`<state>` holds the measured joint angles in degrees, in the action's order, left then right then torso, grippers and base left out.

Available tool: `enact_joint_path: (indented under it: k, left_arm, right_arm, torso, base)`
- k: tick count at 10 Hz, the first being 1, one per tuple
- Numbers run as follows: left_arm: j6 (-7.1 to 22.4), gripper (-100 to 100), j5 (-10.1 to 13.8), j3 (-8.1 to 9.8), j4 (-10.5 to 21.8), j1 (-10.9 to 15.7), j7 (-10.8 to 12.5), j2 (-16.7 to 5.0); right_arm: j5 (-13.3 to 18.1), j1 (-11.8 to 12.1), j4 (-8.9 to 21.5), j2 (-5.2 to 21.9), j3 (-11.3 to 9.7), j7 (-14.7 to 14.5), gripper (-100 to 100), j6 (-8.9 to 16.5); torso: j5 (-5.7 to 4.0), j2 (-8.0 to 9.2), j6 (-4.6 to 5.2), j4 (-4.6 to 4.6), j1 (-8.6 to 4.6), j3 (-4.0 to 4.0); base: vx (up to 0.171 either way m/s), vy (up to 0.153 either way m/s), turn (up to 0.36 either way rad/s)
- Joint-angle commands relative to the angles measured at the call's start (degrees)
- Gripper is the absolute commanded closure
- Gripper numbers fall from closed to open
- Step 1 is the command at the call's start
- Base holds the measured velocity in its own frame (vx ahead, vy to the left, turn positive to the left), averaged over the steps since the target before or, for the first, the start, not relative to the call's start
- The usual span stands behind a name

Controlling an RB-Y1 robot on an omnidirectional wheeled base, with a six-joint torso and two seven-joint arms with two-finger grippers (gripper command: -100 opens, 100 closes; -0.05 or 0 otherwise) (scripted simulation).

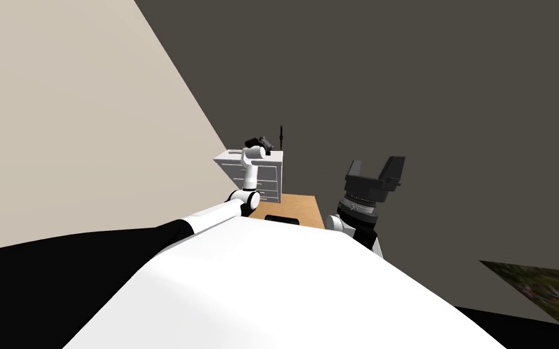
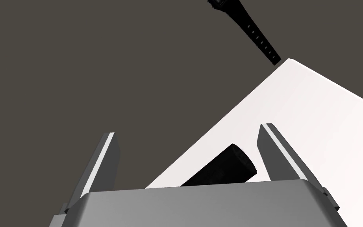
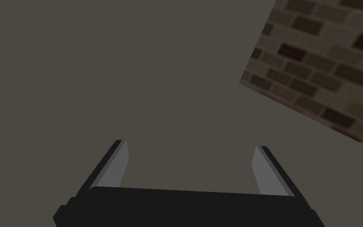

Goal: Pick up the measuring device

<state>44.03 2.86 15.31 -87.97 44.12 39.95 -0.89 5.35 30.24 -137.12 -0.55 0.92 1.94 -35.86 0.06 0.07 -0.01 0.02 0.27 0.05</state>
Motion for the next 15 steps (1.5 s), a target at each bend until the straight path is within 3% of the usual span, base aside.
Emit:
enact_joint_path:
  k: [1,3,4,5,7,9,10,14,15]
  left_arm:
    - [-2.5,-100,-1.1,2.86,2.9,2.9,-1.6,-0.2]
    - [-2.5,-100,-1.1,6.08,6.9,3.1,-1.6,-0.2]
    - [-2.5,-100,-1.1,6.08,6.9,3.1,-1.6,-0.2]
    - [-4.9,-100,-2.3,8.60,8.9,5.7,-3.0,-0.2]
    - [-4.9,-100,-2.3,11.36,12.5,6.3,-3.0,-0.2]
    - [-4.5,-100,-2.5,11.07,11.6,6.1,-3.0,0.1]
    - [-4.5,100,-2.5,11.13,11.7,6.1,-3.0,0.1]
    - [-4.5,100,-2.5,11.12,11.7,6.1,-3.0,0.1]
    - [-4.5,0,-2.5,11.12,11.7,6.1,-3.0,0.1]
  right_arm:
    - [0.0,0.0,0.0,0.0,0.0,0.0,0,0.0]
    - [0.0,0.0,0.0,0.0,0.0,0.0,0,0.0]
    - [0.0,0.0,0.0,0.0,0.0,0.0,0,0.0]
    - [0.0,0.0,0.0,0.0,0.0,0.0,0,0.0]
    - [0.0,0.0,0.0,0.0,0.0,0.0,0,0.0]
    - [0.0,0.0,0.0,0.0,0.0,0.0,0,0.0]
    - [0.0,0.0,0.0,0.0,0.0,0.0,0,0.0]
    - [0.0,0.0,0.0,0.0,0.0,0.0,0,0.0]
    - [0.0,0.0,0.0,0.0,0.0,0.0,0,0.0]
  torso:
    - [0.00,0.00,0.00,0.00,0.00,0.00]
    - [-0.01,0.24,0.05,0.05,0.00,0.14]
    - [0.00,0.05,0.00,0.02,-0.01,0.04]
    - [-0.01,-0.18,-0.01,-0.03,-0.03,-0.10]
    - [-0.03,0.14,0.06,0.03,-0.09,0.08]
    - [0.00,-0.16,-0.03,-0.02,0.00,-0.08]
    - [0.00,-0.25,-0.01,-0.05,0.00,-0.14]
    - [0.00,-0.30,-0.01,-0.06,0.01,-0.17]
    - [0.00,-0.30,-0.01,-0.06,0.01,-0.17]
  base:
    - [-0.136,0.019,-0.243]
    - [-0.106,0.015,-0.241]
    - [-0.004,-0.007,0.016]
    - [-0.100,-0.002,-0.310]
    - [-0.100,-0.001,-0.250]
    - [-0.008,-0.004,0.041]
    - [0.000,0.000,0.000]
    - [0.000,0.000,0.000]
    - [0.000,0.000,0.000]
